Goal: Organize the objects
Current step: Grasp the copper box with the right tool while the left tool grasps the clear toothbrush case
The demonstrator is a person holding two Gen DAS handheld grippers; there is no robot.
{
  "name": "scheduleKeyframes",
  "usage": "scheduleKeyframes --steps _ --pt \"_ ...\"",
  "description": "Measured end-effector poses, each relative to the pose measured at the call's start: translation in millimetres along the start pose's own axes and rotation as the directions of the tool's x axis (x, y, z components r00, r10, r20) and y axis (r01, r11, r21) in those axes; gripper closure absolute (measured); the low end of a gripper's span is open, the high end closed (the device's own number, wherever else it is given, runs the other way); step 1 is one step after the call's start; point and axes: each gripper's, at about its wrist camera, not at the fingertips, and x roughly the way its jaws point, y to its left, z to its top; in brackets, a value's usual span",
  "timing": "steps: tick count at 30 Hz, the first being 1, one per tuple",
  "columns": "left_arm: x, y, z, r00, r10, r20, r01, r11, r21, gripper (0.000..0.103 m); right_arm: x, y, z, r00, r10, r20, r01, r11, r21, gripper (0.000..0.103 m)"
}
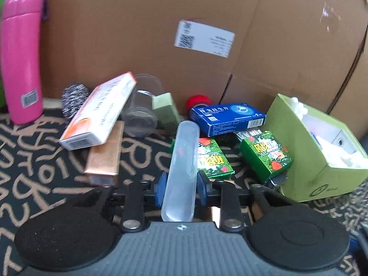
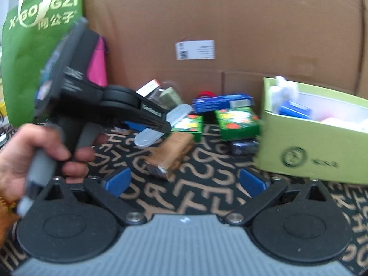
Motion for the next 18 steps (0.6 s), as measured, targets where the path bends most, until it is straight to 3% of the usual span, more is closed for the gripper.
scheduleKeyframes --steps 5,6,9,12,18 --pt "-12 11 -8 1.000 0.031 -0.001 -0.031 0.999 0.021 0.075 48 19 16 0.997 0.010 -0.071 -0.011 1.000 -0.015 0.013" --pt "-13 13 -10 0.999 0.031 -0.006 -0.031 0.999 0.017 0.075 56 21 18 0.996 0.006 -0.086 -0.008 1.000 -0.016 0.022" --pt "-13 16 -15 0.999 0.010 -0.041 -0.009 1.000 0.020 0.075 67 19 15 0.992 -0.001 -0.126 0.002 1.000 0.005 0.065" --pt "-19 12 -25 0.999 -0.012 -0.046 0.014 0.999 0.046 0.076 53 8 8 0.993 0.002 -0.122 0.000 1.000 0.020 0.072" --pt "-46 -3 -50 0.997 -0.045 -0.057 0.052 0.991 0.127 0.081 1 -17 -21 0.990 -0.015 -0.143 0.012 1.000 -0.018 0.072"
